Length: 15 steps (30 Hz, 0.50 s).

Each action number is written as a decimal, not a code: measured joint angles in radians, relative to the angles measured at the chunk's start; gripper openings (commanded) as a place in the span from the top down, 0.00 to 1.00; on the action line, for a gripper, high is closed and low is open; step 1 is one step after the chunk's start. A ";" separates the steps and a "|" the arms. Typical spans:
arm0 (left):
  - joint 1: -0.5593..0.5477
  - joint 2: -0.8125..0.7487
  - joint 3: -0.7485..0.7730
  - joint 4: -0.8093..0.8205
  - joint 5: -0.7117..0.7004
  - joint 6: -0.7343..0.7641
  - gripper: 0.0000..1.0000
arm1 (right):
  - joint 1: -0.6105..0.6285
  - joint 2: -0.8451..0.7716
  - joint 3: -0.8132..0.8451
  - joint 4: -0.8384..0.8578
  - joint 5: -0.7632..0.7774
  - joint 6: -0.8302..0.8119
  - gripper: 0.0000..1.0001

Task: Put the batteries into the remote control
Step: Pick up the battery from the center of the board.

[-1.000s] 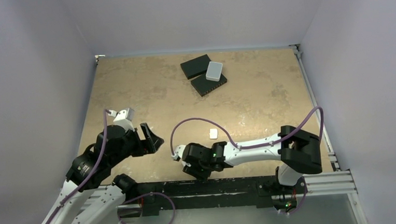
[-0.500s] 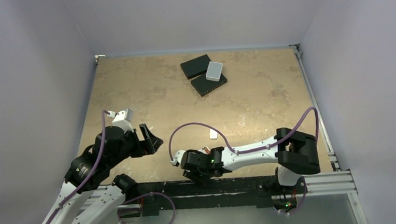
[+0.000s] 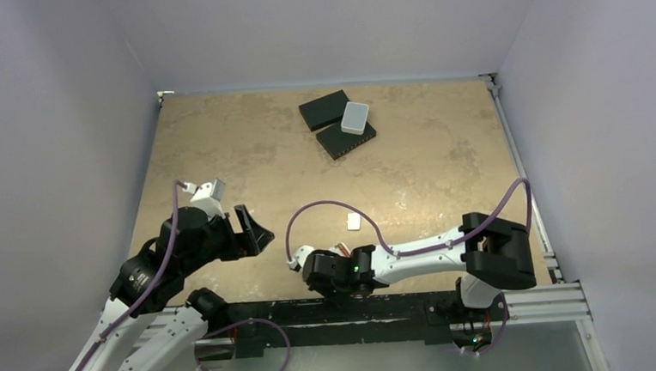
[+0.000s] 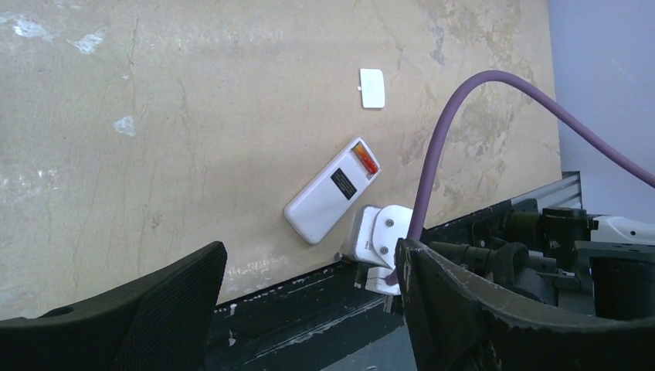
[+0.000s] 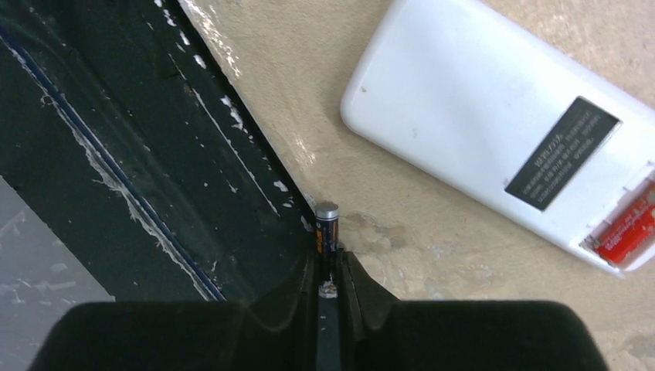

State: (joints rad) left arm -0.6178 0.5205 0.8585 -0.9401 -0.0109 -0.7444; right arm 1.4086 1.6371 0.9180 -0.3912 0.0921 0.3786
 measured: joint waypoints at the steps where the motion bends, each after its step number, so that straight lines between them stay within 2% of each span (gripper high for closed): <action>1: 0.000 0.000 -0.002 0.003 0.007 -0.002 0.20 | 0.000 -0.005 -0.006 0.003 0.005 0.005 0.95; 3: 0.000 0.001 -0.010 0.007 0.025 -0.005 0.20 | 0.000 -0.022 -0.018 -0.002 0.025 0.021 1.00; 8: 0.000 0.001 -0.055 0.032 0.081 -0.033 0.20 | -0.002 -0.094 -0.042 -0.064 0.097 0.070 1.00; 15: 0.000 -0.016 -0.208 0.112 0.182 -0.098 0.20 | -0.026 -0.220 -0.043 -0.119 0.204 0.135 1.00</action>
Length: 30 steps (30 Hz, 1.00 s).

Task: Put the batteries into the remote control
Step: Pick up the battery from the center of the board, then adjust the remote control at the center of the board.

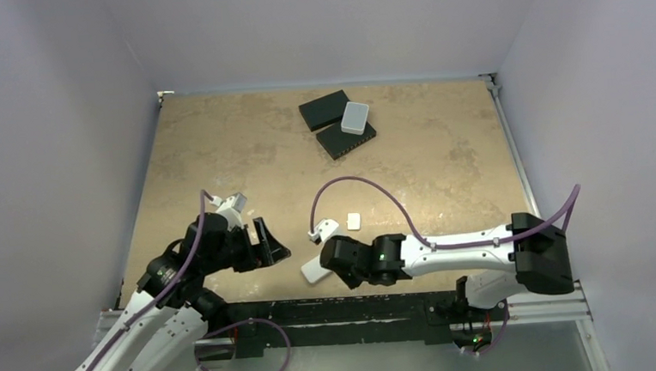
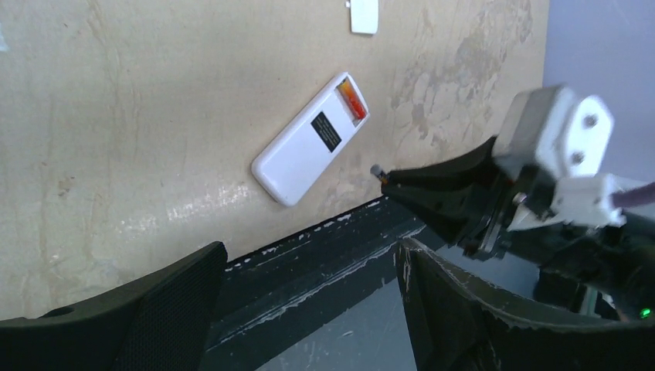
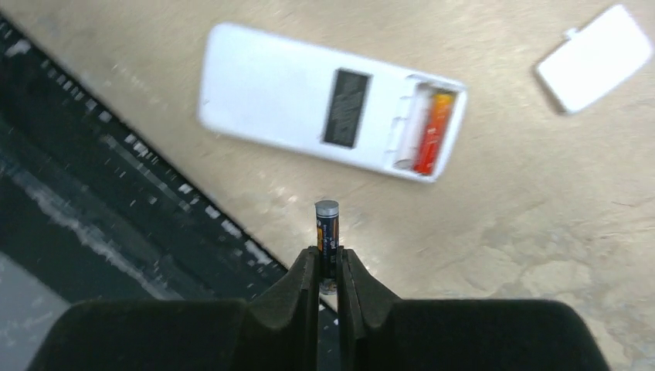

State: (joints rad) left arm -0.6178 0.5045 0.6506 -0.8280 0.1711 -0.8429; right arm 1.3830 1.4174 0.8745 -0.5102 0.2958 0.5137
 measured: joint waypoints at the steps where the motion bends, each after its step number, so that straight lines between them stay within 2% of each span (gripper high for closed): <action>1: 0.000 0.000 -0.025 0.019 0.018 -0.012 0.20 | -0.019 -0.006 0.000 -0.003 0.008 0.003 1.00; 9: 0.000 0.006 -0.173 0.168 0.137 -0.109 0.21 | -0.182 -0.003 0.013 -0.001 0.041 -0.021 1.00; 18: 0.000 0.008 -0.336 0.385 0.229 -0.266 0.21 | -0.311 0.096 0.139 0.060 0.018 -0.145 1.00; 24: -0.013 0.098 -0.381 0.512 0.253 -0.329 0.21 | -0.367 0.195 0.193 0.110 -0.042 -0.210 1.00; 30: -0.074 0.219 -0.388 0.659 0.253 -0.382 0.21 | -0.412 0.277 0.204 0.140 -0.106 -0.250 1.00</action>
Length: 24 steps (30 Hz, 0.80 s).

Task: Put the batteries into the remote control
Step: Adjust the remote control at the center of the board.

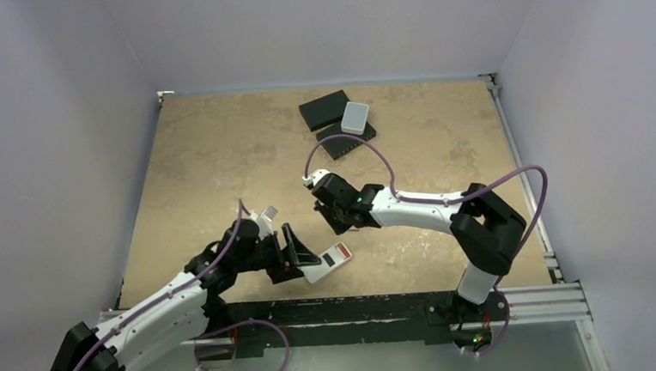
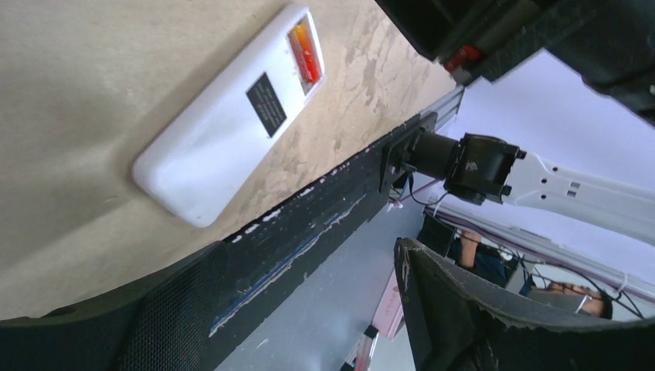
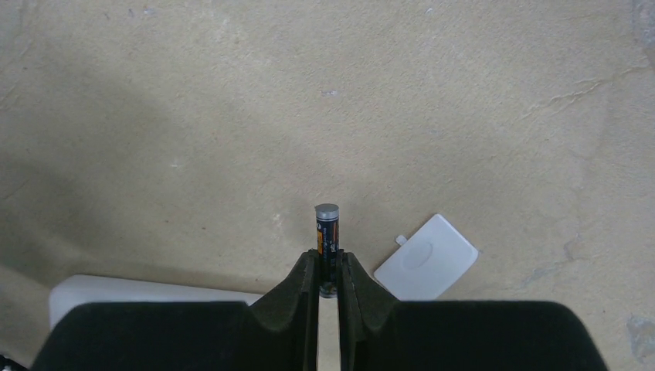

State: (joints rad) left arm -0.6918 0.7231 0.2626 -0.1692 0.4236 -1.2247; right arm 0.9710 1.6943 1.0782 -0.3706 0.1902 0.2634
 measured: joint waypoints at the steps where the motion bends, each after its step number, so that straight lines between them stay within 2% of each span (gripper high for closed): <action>1: -0.012 0.015 0.000 0.019 0.000 -0.011 0.21 | -0.005 0.011 0.003 0.003 -0.007 -0.006 1.00; 12: -0.272 0.142 -0.004 0.222 -0.096 -0.131 0.23 | -0.037 0.043 0.018 0.027 -0.079 -0.044 1.00; 17: -0.391 0.256 0.021 0.227 -0.200 -0.153 0.23 | -0.047 0.043 0.016 0.039 -0.097 -0.045 1.00; 24: -0.445 0.293 0.060 0.216 -0.367 -0.194 0.23 | -0.057 0.043 0.010 0.049 -0.113 -0.048 1.00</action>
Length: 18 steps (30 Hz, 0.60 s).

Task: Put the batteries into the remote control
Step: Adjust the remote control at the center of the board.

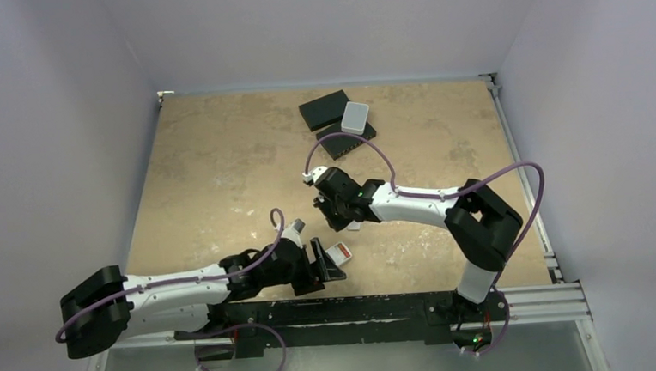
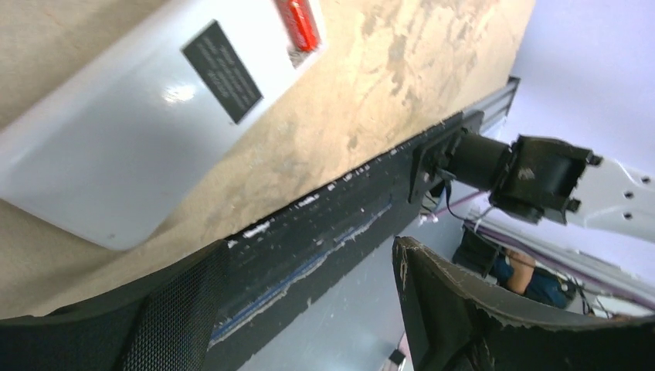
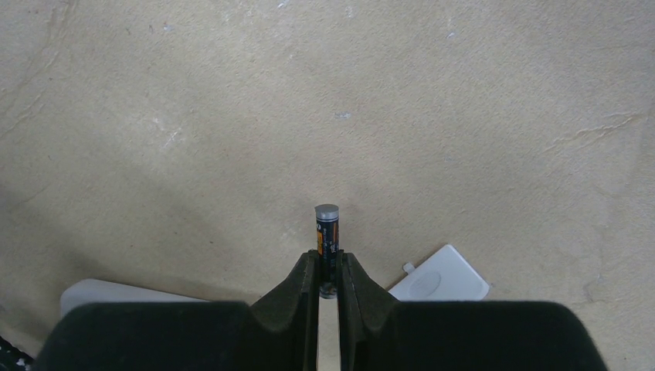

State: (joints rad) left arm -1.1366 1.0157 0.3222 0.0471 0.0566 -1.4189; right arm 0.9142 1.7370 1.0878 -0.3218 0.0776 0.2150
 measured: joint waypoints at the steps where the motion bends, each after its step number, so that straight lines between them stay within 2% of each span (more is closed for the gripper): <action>1: -0.004 0.011 0.000 0.000 -0.021 -0.008 0.23 | -0.002 0.000 -0.001 0.001 -0.003 0.000 1.00; 18: -0.058 0.125 0.067 -0.047 -0.228 -0.084 0.23 | -0.013 0.005 -0.060 0.032 -0.053 -0.001 1.00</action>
State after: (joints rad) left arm -1.1946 1.1408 0.3893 0.0006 -0.1715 -1.5028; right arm 0.9009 1.7420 1.0275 -0.2893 0.0250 0.2142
